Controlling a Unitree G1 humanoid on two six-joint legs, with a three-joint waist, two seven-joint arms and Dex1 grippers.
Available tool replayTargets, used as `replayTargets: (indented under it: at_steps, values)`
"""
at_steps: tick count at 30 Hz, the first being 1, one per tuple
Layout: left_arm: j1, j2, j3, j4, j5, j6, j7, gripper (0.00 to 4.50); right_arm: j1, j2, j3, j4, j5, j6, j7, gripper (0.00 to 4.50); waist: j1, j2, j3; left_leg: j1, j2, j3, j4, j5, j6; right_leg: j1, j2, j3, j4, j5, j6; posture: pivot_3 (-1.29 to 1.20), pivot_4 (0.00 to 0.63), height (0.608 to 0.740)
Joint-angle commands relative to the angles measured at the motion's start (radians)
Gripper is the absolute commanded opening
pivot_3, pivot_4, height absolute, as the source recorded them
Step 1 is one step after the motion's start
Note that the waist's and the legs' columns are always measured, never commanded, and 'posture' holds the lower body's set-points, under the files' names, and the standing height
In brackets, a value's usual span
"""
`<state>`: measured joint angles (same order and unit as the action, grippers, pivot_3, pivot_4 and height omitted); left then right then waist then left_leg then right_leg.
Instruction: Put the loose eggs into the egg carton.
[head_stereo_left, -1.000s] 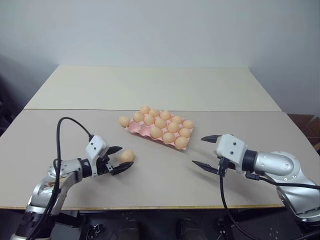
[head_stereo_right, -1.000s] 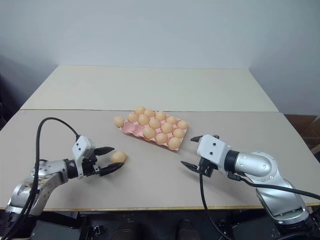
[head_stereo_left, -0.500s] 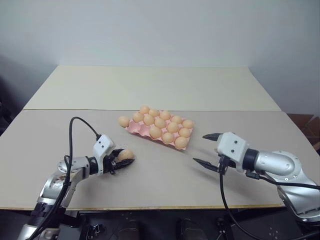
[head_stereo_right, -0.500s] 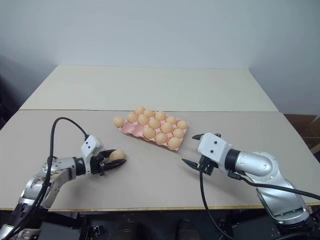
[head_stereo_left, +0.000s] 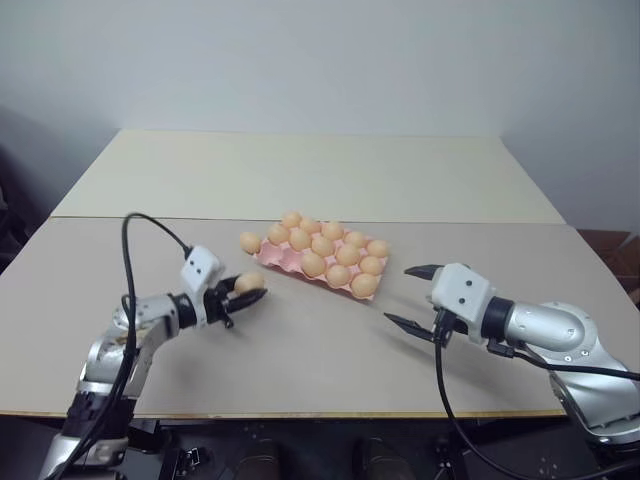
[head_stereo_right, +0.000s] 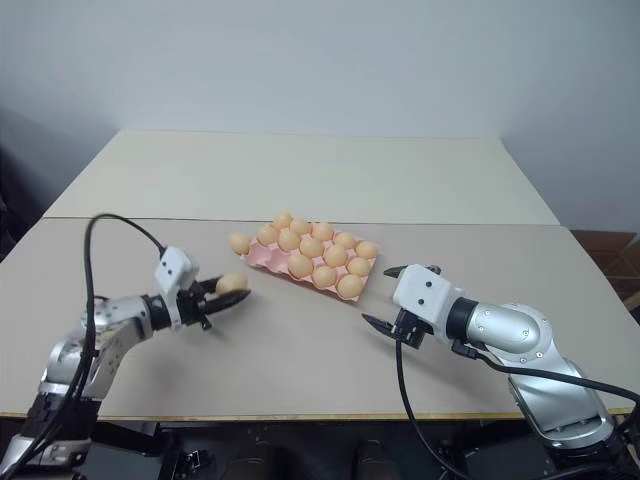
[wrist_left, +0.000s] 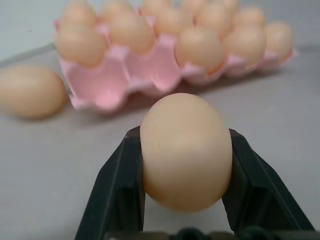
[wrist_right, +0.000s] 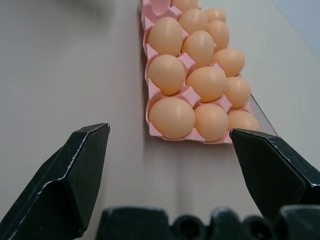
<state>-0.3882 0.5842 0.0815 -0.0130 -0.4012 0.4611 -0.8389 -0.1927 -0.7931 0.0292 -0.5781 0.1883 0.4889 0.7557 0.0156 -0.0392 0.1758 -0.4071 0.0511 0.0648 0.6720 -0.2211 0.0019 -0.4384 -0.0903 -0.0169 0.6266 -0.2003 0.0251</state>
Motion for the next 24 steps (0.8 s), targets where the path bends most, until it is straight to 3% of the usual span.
replayTargets:
  at_steps: [1, 6, 14, 22, 24]
  values:
    - [-0.095, -0.023, -0.004, 0.079, -0.009, -0.037, -0.029, 1.66, -0.018, 0.0, 0.0, -0.019, -0.003, -0.007, 0.0, 4.5, -0.002, 0.0, 0.0, 0.0, 0.0, 0.0, 0.002, 0.0, 0.0, 0.0, 0.0, 0.0, 0.0, 0.0, 0.0, 0.0, 0.15, 0.74]
    - [-0.237, -0.103, -0.06, 0.285, 0.072, -0.139, -0.018, 1.66, -0.03, 0.015, 0.02, -0.027, -0.008, 0.006, -0.011, 4.5, -0.004, 0.0, 0.0, -0.002, -0.001, 0.0, 0.005, 0.0, 0.0, 0.001, 0.0, 0.001, 0.0, 0.002, 0.002, 0.0, 0.15, 0.74]
    - [-0.345, -0.157, -0.088, 0.462, 0.126, -0.239, -0.047, 1.66, -0.008, 0.018, 0.003, -0.051, -0.011, 0.03, -0.031, 4.5, -0.004, 0.0, 0.0, -0.004, -0.001, -0.001, 0.005, 0.0, 0.001, 0.0, 0.0, 0.0, 0.0, 0.002, 0.003, 0.0, 0.15, 0.74]
    - [-0.351, -0.169, -0.095, 0.51, 0.156, -0.286, -0.076, 4.36, 0.0, 0.018, 0.0, -0.067, -0.013, 0.044, -0.044, 4.5, -0.006, -0.001, 0.0, -0.004, -0.001, -0.001, 0.006, 0.0, 0.001, 0.0, 0.0, 0.0, 0.0, 0.003, 0.003, 0.0, 0.15, 0.74]
    - [-0.344, -0.167, -0.08, 0.497, 0.148, -0.282, -0.072, 4.49, 0.001, 0.016, -0.001, -0.066, -0.013, 0.044, -0.046, 4.5, -0.006, -0.001, 0.0, -0.004, -0.001, -0.001, 0.006, 0.0, 0.001, 0.0, 0.0, 0.0, 0.0, 0.003, 0.003, 0.0, 0.15, 0.74]
